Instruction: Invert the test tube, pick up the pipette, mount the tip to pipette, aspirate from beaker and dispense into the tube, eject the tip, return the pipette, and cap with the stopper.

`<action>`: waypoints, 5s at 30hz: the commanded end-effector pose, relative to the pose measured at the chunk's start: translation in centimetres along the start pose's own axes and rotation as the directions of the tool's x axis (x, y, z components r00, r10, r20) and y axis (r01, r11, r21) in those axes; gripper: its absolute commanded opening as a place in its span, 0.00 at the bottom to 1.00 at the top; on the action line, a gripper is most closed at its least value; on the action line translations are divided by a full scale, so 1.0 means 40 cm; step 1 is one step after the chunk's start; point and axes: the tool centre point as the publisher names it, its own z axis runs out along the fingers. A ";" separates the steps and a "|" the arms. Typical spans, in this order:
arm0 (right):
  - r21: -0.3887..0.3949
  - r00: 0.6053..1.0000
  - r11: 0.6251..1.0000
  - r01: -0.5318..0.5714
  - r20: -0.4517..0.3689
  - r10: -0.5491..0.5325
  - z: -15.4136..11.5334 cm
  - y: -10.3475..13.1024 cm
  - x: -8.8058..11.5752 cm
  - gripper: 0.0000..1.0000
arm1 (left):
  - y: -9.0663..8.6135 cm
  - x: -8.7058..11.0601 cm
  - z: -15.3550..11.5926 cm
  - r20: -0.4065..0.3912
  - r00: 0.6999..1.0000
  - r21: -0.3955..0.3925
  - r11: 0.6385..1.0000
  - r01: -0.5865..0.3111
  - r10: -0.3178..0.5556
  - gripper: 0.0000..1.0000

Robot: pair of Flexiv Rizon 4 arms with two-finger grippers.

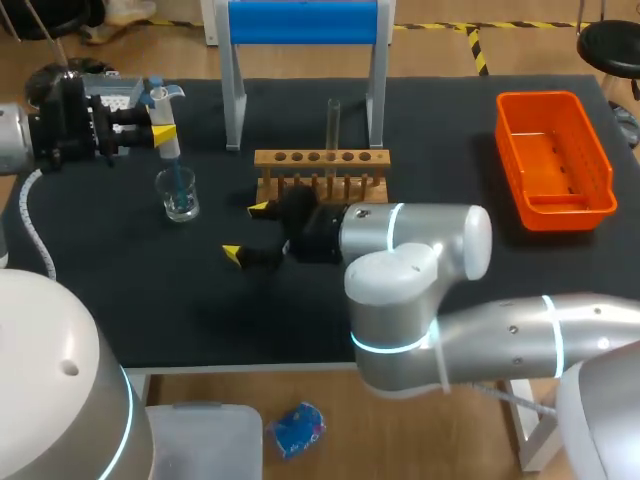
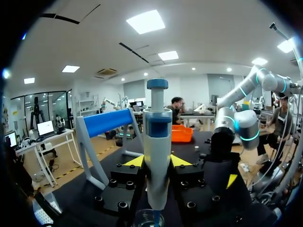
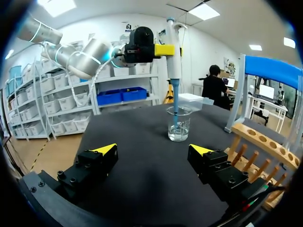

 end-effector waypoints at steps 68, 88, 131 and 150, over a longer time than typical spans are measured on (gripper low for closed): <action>0.084 0.796 0.953 0.290 -0.573 -0.192 -0.148 0.579 -0.170 1.00 | 0.000 0.002 0.002 0.005 1.000 0.000 1.000 -0.001 0.001 0.00; -0.215 0.679 0.937 0.274 -0.646 -0.347 -0.035 0.634 -0.170 0.00 | 0.000 0.002 0.002 0.005 1.000 0.000 1.000 -0.001 0.001 0.00; -0.359 0.562 0.915 0.182 -0.726 -0.397 0.098 0.699 -0.106 0.00 | 0.000 0.002 0.002 0.005 1.000 0.000 1.000 -0.001 0.001 0.00; -0.371 0.541 0.917 0.149 -0.745 -0.389 0.149 0.682 -0.084 0.00 | 0.000 0.002 0.002 0.005 1.000 0.000 1.000 -0.001 0.001 0.00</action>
